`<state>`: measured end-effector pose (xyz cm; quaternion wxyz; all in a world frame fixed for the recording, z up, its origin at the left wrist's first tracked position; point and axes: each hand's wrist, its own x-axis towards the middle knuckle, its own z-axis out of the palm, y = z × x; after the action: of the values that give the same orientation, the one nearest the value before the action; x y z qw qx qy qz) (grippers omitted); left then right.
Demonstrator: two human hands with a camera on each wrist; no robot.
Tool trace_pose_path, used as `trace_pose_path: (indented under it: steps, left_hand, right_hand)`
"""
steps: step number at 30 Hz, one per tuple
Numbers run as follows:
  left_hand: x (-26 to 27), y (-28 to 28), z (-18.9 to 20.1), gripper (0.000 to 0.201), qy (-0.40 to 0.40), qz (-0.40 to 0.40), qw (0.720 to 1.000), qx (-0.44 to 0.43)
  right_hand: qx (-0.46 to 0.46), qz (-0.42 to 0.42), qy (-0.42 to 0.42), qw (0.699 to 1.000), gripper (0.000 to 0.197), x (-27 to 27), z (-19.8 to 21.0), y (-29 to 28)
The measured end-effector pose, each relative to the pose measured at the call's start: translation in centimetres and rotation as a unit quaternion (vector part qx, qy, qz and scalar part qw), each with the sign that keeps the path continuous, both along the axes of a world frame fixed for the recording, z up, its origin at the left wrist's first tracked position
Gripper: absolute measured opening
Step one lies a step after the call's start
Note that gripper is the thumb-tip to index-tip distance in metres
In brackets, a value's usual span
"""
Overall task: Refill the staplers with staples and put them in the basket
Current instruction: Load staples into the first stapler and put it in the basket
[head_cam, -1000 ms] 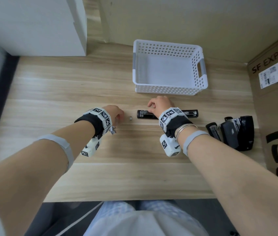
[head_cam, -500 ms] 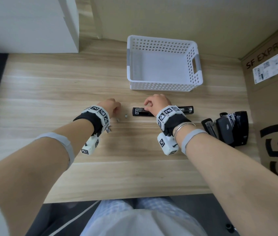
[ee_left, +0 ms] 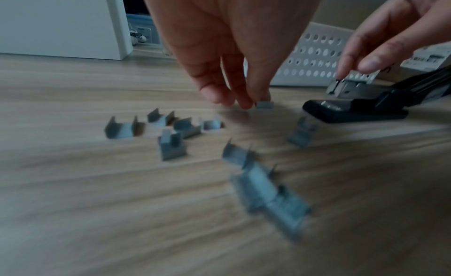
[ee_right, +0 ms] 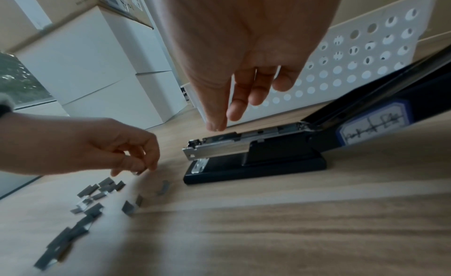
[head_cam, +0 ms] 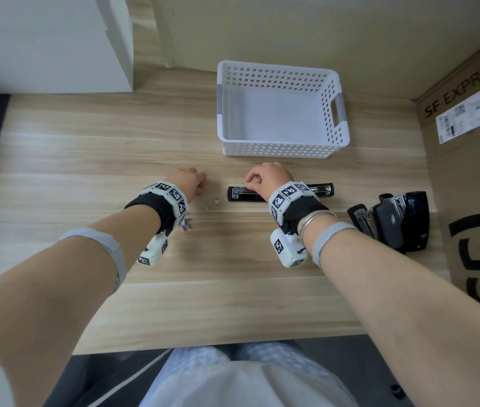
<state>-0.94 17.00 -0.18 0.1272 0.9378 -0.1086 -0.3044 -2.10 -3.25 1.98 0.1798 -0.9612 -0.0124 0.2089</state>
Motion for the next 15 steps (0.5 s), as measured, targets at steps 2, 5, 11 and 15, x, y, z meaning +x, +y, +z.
trace_pose_path:
  steps: [2,5,11,15]
  left_hand:
    - [0.1,-0.8,0.6,0.014,-0.004,0.020,0.999,-0.038]
    - [0.3,-2.3,1.7,0.006,-0.012,0.023,0.994,-0.104]
    - [0.9,-4.4,3.3,0.020,0.005,0.039,0.979,-0.202]
    - [1.1,-5.3,3.7,0.015,-0.020,0.045,0.975,-0.217]
  right_hand:
    - [0.017,0.009,0.000,1.000,0.014,0.1,0.3,0.1]
    - [0.047,0.018,0.020,0.999,0.020,0.5,0.8,0.6]
    - [0.100,0.000,0.080,0.992,0.028,0.9,2.0,0.6]
    - [0.129,-0.015,0.083,0.988,0.023,0.9,2.2,0.5]
